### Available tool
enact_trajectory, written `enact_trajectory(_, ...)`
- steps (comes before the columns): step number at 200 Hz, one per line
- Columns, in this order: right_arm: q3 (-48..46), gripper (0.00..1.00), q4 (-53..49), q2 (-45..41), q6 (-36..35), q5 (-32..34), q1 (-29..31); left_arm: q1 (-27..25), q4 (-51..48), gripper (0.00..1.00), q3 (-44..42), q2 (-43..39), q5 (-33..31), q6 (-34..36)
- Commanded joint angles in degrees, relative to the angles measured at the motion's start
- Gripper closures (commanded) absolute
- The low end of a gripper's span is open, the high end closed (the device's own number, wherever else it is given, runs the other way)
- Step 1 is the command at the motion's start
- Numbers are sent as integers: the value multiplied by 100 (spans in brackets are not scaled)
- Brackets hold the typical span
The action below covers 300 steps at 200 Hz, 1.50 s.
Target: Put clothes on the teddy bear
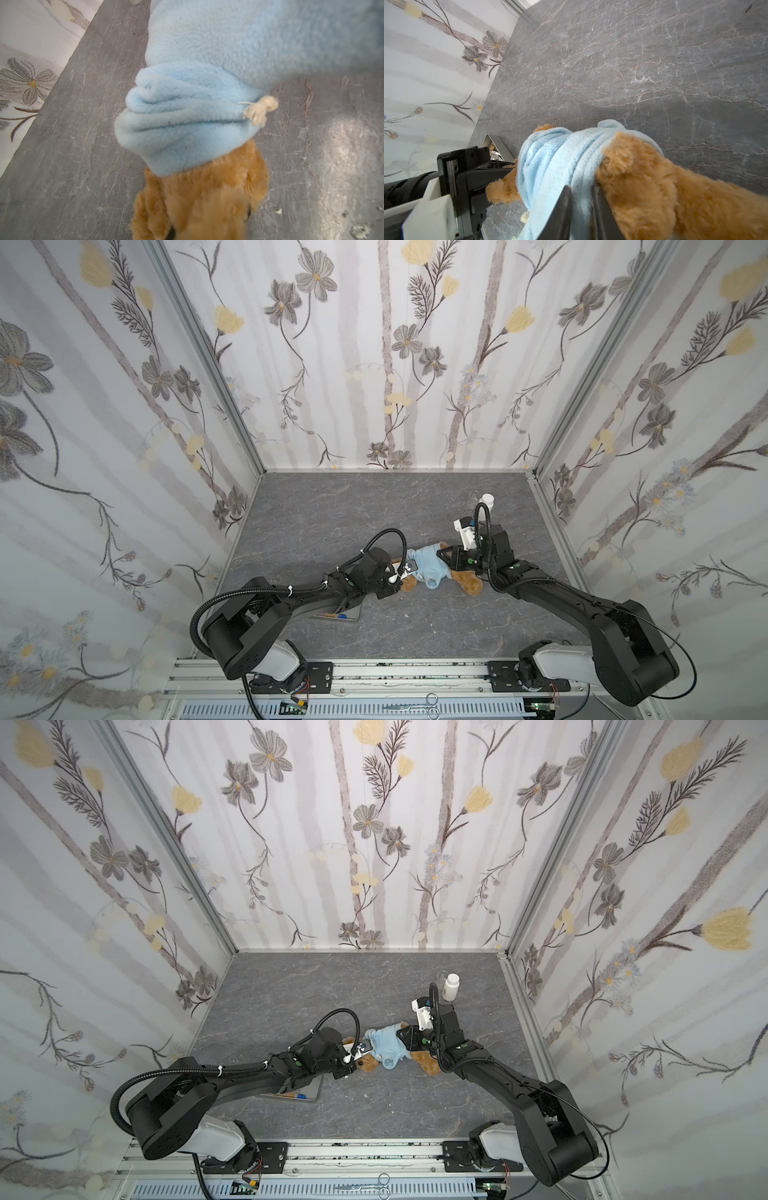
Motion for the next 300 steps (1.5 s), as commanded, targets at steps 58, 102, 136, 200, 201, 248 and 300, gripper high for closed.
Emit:
enact_trajectory(58, -156, 100, 668, -75, 451, 159, -258, -37, 18, 100, -90, -76, -238, 260)
enact_trajectory(102, -909, 100, 814, -872, 834, 938, -605, -30, -20, 100, -166, -113, -347, 404)
enact_trajectory(136, -1221, 100, 885, -1118, 1065, 1324, -755, -36, -40, 100, -199, -90, -496, 484)
enact_trajectory(200, -1511, 100, 965, -1331, 1173, 1536, -1042, -49, -84, 100, -238, -130, -570, 639)
enact_trajectory(201, -1507, 100, 960, -1326, 1177, 1530, -1048, -52, -82, 100, -236, -128, -569, 639)
enact_trajectory(248, -1754, 100, 974, -1226, 1207, 1467, -1255, -42, -79, 100, -252, -184, -431, 585)
enact_trajectory(300, -1737, 100, 967, -1132, 1057, 1499, -1495, 29, -84, 100, -290, -253, -375, 569)
